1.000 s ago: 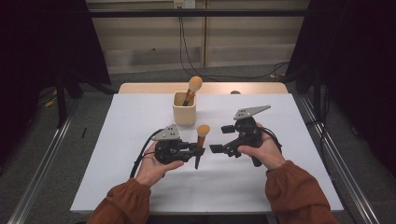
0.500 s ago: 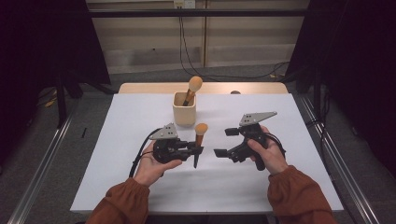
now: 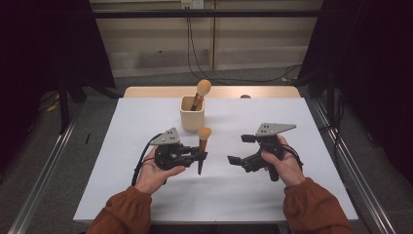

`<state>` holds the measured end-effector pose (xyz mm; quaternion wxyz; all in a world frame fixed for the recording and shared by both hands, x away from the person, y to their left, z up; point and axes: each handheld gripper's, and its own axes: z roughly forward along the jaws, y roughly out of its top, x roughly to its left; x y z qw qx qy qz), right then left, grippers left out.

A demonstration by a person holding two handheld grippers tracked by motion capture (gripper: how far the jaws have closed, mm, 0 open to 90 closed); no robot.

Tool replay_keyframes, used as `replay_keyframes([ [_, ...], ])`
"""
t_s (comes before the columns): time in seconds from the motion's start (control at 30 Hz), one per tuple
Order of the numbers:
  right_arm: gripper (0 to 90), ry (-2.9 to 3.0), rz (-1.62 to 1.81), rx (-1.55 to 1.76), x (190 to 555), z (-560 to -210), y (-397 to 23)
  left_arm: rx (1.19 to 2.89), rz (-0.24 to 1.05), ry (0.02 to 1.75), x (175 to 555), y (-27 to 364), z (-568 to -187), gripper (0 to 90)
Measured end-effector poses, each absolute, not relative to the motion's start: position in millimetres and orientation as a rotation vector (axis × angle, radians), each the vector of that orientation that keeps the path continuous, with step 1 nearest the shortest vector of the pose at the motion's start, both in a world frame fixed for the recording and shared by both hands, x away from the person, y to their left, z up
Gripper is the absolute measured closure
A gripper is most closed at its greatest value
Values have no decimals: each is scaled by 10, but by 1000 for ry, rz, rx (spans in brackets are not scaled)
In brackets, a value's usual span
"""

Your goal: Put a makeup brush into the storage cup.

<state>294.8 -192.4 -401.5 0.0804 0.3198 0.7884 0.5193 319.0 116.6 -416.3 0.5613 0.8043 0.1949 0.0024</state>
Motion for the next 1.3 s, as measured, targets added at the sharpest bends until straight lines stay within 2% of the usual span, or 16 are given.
replay_keyframes([
  [1.3, 14, 1959, 1528, 1116, 2593, -4290, -2441, 1877, 62, 519, 3285, 1451, -4089, 743],
])
